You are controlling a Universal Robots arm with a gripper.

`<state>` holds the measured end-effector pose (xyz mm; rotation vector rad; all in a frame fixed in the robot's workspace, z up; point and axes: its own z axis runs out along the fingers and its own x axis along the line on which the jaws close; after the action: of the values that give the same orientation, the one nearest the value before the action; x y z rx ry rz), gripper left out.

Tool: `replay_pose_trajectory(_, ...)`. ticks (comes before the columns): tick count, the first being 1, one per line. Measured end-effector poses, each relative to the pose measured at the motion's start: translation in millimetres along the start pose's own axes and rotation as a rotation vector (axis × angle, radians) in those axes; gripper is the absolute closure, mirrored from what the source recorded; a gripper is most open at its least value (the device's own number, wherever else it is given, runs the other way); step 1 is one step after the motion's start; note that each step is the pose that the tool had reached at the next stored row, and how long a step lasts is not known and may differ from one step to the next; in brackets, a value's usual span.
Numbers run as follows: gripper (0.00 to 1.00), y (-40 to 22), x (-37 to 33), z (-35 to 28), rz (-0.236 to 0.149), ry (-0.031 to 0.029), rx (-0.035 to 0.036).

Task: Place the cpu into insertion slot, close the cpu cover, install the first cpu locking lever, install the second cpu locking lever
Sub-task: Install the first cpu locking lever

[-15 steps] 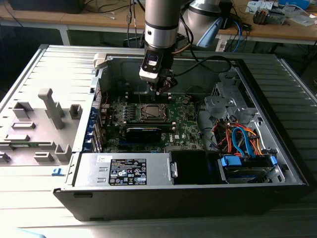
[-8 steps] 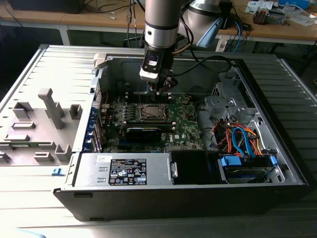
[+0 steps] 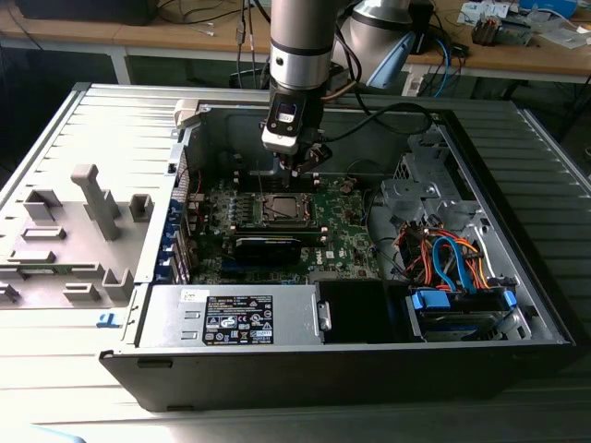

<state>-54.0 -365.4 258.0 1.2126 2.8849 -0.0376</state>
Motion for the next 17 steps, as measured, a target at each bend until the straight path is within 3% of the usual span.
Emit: replay_pose_trajectory(17, 0.89, 0.0, 0.0, 0.0, -0.011, -0.0002, -0.0002)
